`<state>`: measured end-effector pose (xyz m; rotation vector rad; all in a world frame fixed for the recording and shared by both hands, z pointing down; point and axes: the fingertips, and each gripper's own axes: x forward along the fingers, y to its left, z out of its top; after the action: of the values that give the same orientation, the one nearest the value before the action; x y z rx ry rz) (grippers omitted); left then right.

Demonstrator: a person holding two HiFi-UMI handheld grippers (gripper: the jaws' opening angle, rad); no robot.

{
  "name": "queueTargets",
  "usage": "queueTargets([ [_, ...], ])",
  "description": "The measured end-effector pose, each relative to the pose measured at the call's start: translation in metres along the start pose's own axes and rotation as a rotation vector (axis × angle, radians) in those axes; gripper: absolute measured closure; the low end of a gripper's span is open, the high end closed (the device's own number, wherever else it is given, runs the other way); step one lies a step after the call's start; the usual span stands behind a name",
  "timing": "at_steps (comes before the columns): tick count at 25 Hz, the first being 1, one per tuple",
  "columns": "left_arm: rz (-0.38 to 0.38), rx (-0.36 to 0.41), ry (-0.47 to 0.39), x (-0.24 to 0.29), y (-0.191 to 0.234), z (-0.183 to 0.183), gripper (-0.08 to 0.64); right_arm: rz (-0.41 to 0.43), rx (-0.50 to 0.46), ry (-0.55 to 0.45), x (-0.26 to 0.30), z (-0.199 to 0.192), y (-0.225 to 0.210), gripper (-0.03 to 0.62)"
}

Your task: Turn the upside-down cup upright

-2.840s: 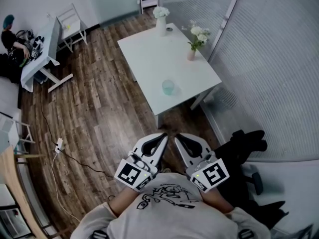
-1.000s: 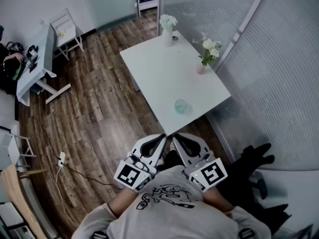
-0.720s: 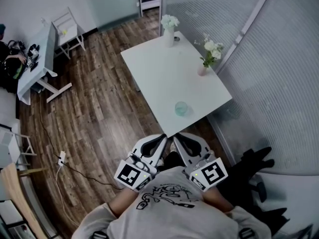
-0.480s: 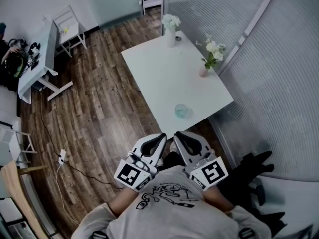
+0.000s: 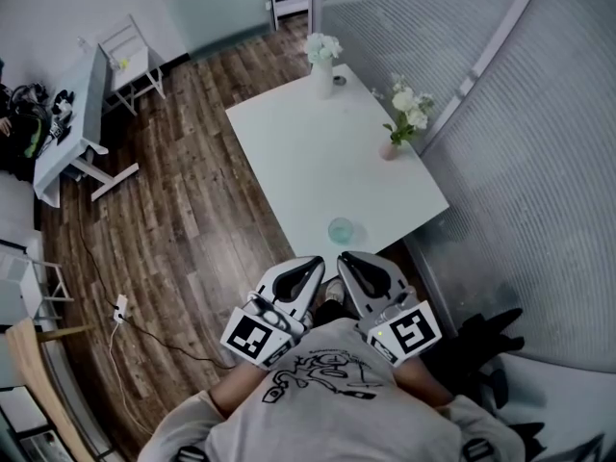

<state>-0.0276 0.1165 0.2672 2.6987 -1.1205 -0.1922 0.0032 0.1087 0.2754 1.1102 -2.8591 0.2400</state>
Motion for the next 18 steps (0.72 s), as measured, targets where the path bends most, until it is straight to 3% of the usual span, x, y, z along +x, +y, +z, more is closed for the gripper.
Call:
queueTargets([
  [18,-0.004,0.001,0.023,0.101,0.019,-0.006,0.557,-0.014,0.027,-0.006,0.010,0.007,-0.100,0.546],
])
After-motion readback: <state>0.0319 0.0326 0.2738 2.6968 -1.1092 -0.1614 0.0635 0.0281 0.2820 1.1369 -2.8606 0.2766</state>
